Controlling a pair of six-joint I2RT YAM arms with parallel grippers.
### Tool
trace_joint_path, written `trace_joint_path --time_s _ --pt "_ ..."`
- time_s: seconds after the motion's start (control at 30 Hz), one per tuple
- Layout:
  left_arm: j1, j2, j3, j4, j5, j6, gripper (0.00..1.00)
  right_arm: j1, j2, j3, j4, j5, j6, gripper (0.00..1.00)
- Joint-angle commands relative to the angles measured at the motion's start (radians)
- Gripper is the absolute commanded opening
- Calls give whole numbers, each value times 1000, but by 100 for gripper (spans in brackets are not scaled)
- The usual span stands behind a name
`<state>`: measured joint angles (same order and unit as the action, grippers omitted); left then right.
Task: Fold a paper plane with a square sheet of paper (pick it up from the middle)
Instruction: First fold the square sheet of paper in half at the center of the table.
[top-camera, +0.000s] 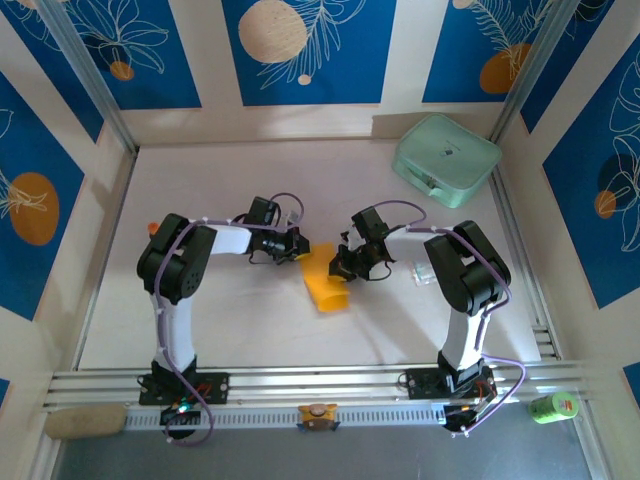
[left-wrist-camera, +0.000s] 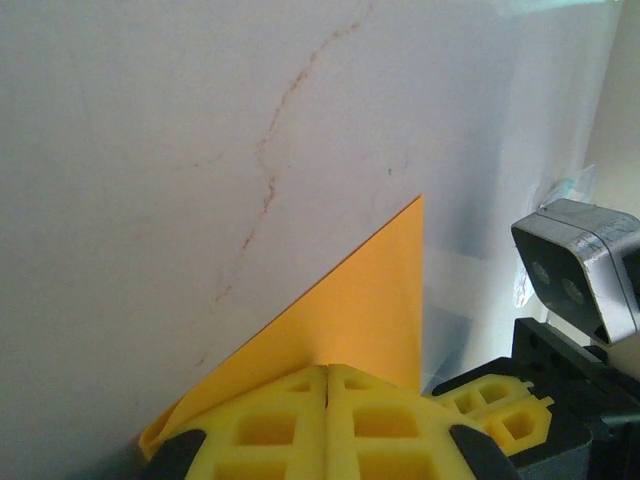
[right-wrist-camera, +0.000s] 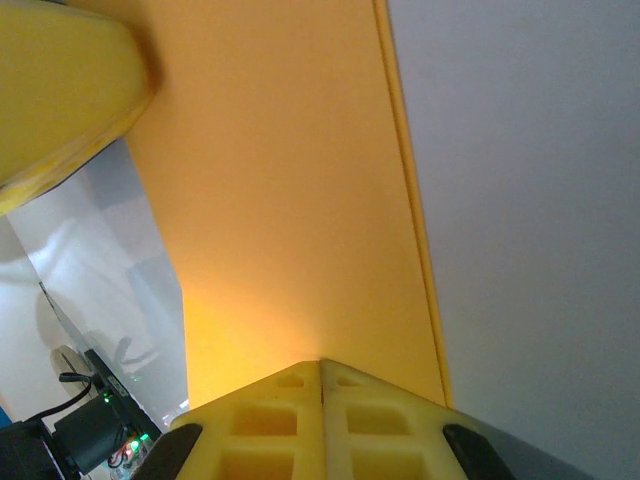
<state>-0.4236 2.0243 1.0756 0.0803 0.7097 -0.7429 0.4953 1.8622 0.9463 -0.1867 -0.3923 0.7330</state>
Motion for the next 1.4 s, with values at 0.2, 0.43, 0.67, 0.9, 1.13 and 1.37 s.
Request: trace_joint_path --time_s 0.2,0.43,0.67,0.9,1.13,1.37 --pt "74 39 41 -71 -135 49 0 -3 39 -58 -123 111 9 0" --pt "76 3 52 -140 -245 21 0 -3 44 -54 -122 114 12 0" --pt "51 -130 40 -172 -237 0 3 -1 39 -54 -118 113 17 0" --pt "-74 -234 -41 -175 -186 -37 2 0 32 -56 -115 120 22 0" --pt "-175 -263 -180 -4 -182 -187 2 0 32 -47 -142 126 15 0" --pt "-187 -228 -204 34 -173 -205 2 -4 32 -49 -145 125 9 0"
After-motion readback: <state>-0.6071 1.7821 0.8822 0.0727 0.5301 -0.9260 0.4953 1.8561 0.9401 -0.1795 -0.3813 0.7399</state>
